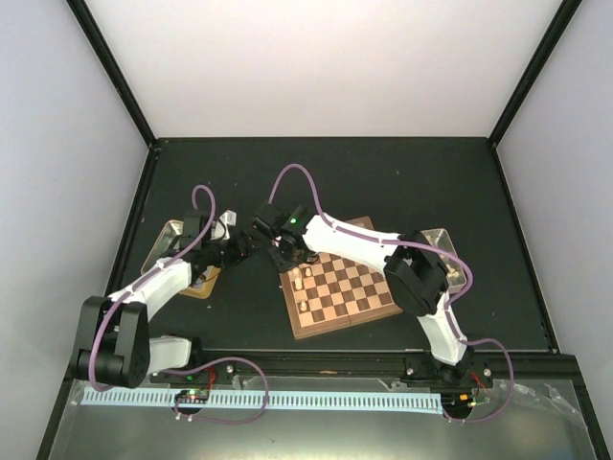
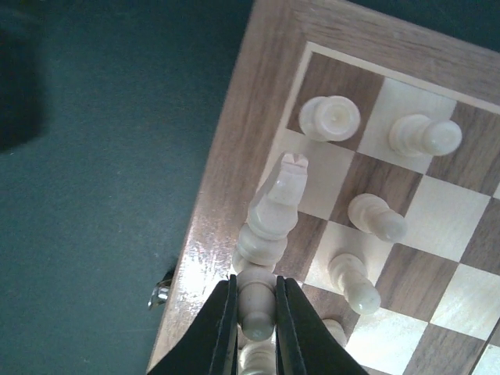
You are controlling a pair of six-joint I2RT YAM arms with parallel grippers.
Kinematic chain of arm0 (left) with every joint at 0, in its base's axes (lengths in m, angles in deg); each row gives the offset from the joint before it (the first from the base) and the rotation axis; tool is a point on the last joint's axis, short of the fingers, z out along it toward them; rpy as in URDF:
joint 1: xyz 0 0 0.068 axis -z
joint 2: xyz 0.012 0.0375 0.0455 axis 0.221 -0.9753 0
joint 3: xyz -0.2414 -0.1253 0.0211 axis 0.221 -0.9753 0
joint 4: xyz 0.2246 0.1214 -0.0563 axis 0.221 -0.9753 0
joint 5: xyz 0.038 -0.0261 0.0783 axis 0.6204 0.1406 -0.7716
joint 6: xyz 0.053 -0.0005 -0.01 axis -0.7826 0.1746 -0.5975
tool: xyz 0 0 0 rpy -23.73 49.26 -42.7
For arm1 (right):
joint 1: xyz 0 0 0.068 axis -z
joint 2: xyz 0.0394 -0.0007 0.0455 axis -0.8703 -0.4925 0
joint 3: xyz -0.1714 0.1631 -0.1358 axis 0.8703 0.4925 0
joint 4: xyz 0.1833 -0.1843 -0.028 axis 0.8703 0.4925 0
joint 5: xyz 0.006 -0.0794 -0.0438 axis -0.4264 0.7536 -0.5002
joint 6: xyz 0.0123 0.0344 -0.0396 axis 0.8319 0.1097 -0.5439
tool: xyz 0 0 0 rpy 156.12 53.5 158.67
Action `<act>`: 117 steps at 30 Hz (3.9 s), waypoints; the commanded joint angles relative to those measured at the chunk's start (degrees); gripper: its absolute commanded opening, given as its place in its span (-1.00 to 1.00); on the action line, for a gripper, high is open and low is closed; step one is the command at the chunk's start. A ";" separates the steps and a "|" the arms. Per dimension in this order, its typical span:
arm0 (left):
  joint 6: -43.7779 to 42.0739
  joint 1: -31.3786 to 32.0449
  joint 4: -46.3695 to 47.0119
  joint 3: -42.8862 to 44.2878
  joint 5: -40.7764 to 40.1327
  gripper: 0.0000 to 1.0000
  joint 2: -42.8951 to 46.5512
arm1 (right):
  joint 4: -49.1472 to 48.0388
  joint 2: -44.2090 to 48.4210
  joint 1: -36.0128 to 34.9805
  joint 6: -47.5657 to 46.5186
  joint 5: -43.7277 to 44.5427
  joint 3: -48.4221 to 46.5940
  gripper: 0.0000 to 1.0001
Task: Set up the chess pieces on the board
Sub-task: Pick up the chess piece from the chessboard, then place the chess piece on the chessboard.
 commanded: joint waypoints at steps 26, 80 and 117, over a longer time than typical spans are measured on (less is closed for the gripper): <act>11.31 -0.20 22.16 -3.57 22.47 -0.09 -12.15 | -6.50 7.97 -3.00 -7.72 -6.26 2.71 -0.94; 4.71 -3.18 6.63 -3.92 3.34 -0.87 -0.63 | 3.37 -2.46 1.02 1.32 0.01 -2.90 -0.85; 3.34 -2.76 5.13 -2.58 6.62 -0.84 4.58 | -6.29 10.01 1.03 4.65 -0.10 1.82 -0.39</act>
